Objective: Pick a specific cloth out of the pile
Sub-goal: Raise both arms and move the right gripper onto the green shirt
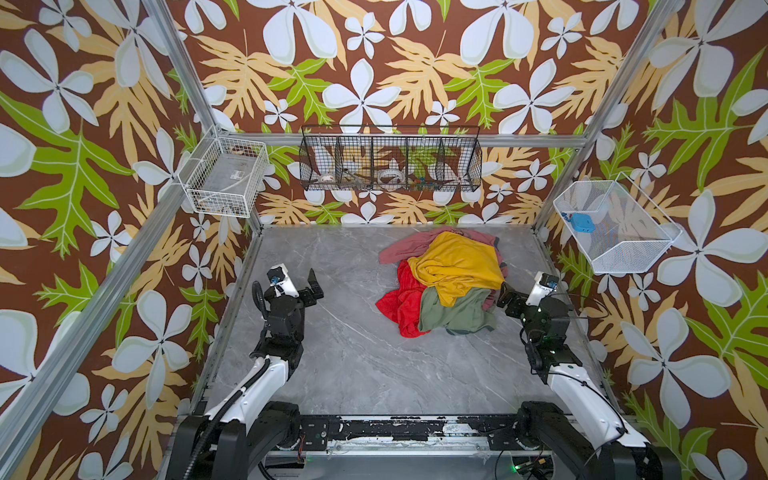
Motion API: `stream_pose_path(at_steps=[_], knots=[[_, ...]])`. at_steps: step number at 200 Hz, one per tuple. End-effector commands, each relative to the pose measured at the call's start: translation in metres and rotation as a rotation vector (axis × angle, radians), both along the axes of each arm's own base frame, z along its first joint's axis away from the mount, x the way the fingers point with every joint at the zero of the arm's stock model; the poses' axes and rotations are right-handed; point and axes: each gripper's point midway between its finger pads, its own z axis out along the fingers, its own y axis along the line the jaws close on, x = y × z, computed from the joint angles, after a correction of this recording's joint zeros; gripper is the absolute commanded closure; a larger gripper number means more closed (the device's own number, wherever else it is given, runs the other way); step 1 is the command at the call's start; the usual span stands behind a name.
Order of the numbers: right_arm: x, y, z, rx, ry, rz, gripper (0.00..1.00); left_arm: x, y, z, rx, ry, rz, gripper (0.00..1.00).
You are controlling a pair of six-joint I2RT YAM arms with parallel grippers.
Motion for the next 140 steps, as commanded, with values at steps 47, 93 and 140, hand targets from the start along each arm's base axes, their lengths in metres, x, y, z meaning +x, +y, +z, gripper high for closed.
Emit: stream_pose_path(at_steps=[47, 93, 140], knots=[[-0.036, 0.070, -0.044, 0.358, 0.147, 0.117, 0.15, -0.011, -0.020, -0.014, -0.160, 0.024, -0.069, 0.02], [-0.046, 0.103, -0.066, 0.349, 0.268, 0.158, 0.18, -0.010, -0.027, -0.018, -0.152, 0.045, -0.094, 0.02], [-0.039, 0.109, -0.075, 0.330, 0.341, 0.155, 0.25, -0.015, -0.027, -0.024, -0.153, 0.063, -0.097, 0.02]])
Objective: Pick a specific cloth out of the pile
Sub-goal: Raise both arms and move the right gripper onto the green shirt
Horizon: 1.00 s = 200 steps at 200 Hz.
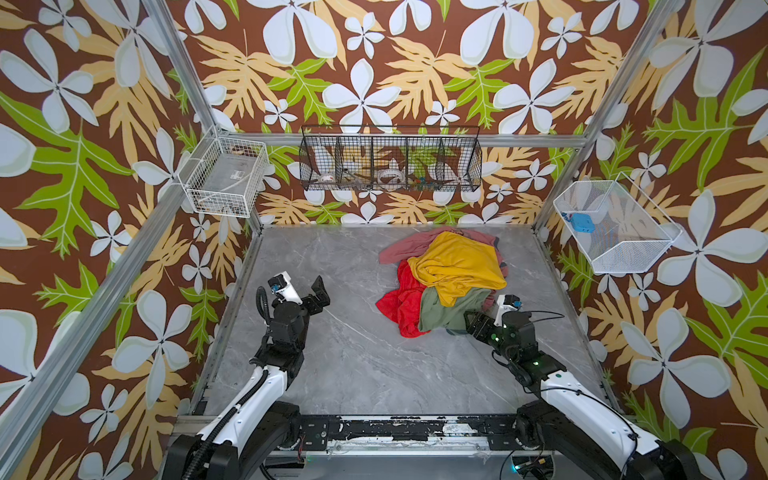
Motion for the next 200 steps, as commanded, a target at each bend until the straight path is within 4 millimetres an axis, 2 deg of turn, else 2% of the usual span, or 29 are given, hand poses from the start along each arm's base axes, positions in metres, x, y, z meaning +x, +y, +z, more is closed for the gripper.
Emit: stream_pose_path(at_steps=[1, 44, 68, 87, 104, 125, 149, 200], knots=[[0.005, -0.003, -0.002, -0.040, 0.033, -0.021, 0.26, -0.002, -0.001, -0.003, -0.001, 0.007, -0.006, 0.02], [0.022, 0.013, -0.008, -0.063, 0.071, 0.054, 0.35, -0.003, -0.002, -0.004, 0.000, 0.019, -0.010, 0.01], [0.027, 0.017, -0.019, -0.076, 0.106, 0.063, 0.39, -0.003, -0.004, -0.004, 0.006, 0.028, -0.015, 0.01], [0.029, 0.019, -0.024, -0.068, 0.115, 0.065, 0.52, -0.004, -0.003, -0.004, 0.012, 0.037, -0.007, 0.01], [0.031, 0.023, -0.021, -0.049, 0.095, 0.076, 0.70, -0.004, -0.004, -0.005, 0.015, 0.046, -0.005, 0.01], [0.033, 0.026, -0.012, -0.043, 0.057, 0.091, 0.87, -0.003, -0.005, -0.007, 0.024, 0.061, -0.006, 0.01], [0.034, 0.028, 0.006, -0.036, -0.004, 0.103, 1.00, -0.001, -0.008, -0.008, 0.031, 0.076, -0.011, 0.01], [0.028, 0.036, 0.056, 0.027, -0.133, 0.143, 1.00, 0.005, -0.018, -0.011, 0.067, 0.117, -0.017, 0.01]])
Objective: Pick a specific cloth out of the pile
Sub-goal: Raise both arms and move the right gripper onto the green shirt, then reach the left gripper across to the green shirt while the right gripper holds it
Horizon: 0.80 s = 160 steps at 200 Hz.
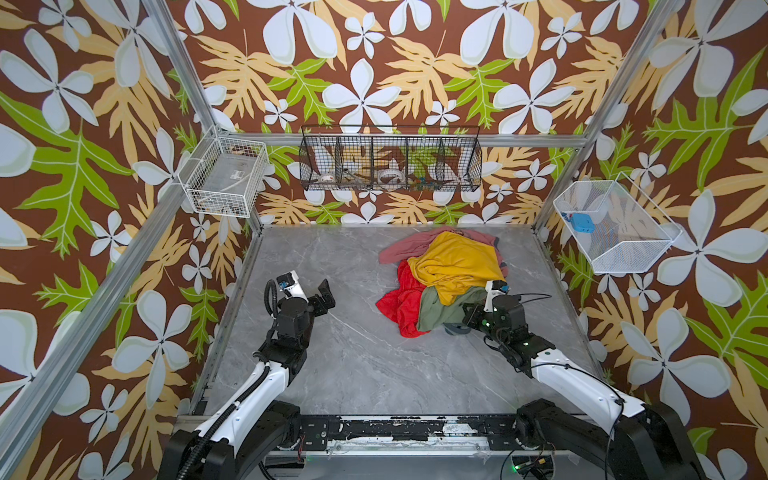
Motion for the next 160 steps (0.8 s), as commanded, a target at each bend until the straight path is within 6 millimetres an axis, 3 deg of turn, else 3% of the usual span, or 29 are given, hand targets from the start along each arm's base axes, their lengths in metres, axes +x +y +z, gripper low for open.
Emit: stream_pose_path(at_steps=[1, 55, 94, 119, 160], knots=[[0.000, 0.009, 0.026, 0.036, -0.078, 0.045, 1.00, 0.002, -0.001, 0.002, 0.029, 0.009, 0.011, 0.01], [-0.003, 0.014, 0.095, 0.076, -0.244, 0.087, 1.00, 0.009, -0.027, 0.006, 0.053, 0.020, -0.068, 0.02], [-0.001, 0.034, 0.155, 0.103, -0.358, 0.205, 1.00, 0.014, -0.066, 0.013, 0.063, 0.020, -0.215, 0.03], [0.000, 0.041, 0.176, 0.088, -0.380, 0.252, 1.00, 0.010, -0.119, 0.029, 0.084, -0.010, -0.429, 0.04], [0.003, 0.060, 0.179, 0.140, -0.378, 0.345, 1.00, -0.017, -0.245, 0.057, 0.092, -0.075, -0.833, 0.04]])
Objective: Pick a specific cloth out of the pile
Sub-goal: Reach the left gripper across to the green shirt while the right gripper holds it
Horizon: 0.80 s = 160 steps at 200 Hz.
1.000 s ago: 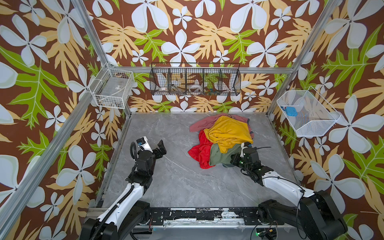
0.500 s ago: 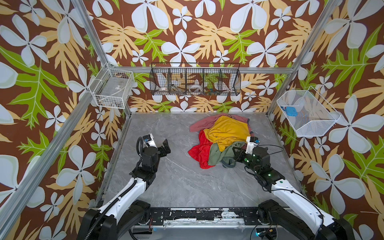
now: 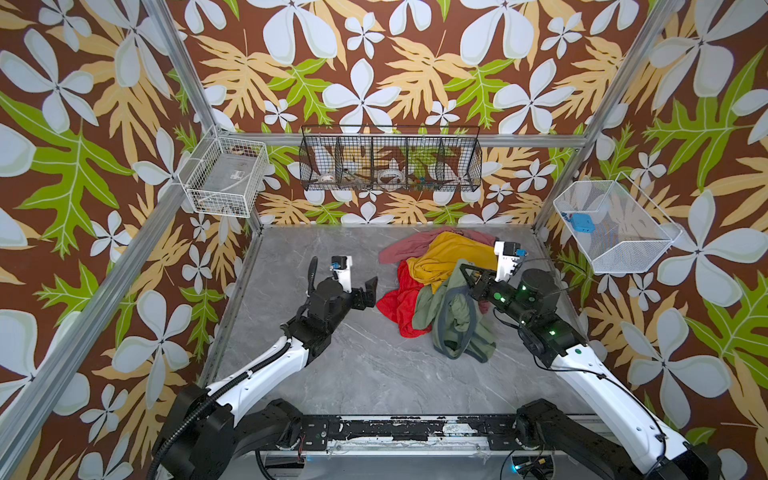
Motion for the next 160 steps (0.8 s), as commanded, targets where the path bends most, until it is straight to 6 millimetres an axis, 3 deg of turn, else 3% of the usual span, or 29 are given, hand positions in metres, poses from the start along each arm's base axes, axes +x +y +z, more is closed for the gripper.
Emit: stream_pose_path(at_steps=[1, 26, 53, 122, 134, 160], knots=[[-0.003, 0.015, 0.008, 0.021, -0.032, 0.087, 1.00, -0.021, -0.067, 0.018, 0.002, -0.052, -0.251, 0.04], [-0.001, 0.016, -0.001, 0.004, -0.014, 0.092, 1.00, -0.035, -0.135, 0.021, -0.023, -0.051, -0.440, 0.04], [0.001, 0.012, -0.011, -0.020, 0.000, 0.067, 1.00, -0.040, -0.182, 0.013, -0.067, -0.013, -0.581, 0.13], [0.005, 0.013, -0.015, -0.034, 0.000, 0.068, 1.00, -0.040, -0.221, 0.014, -0.174, -0.004, -0.663, 0.18], [0.006, 0.012, -0.016, -0.039, 0.003, 0.066, 1.00, -0.040, -0.227, 0.013, -0.176, -0.004, -0.666, 0.26], [0.008, 0.010, -0.017, -0.045, 0.010, 0.052, 1.00, -0.031, -0.225, 0.004, -0.159, 0.027, -0.612, 0.59]])
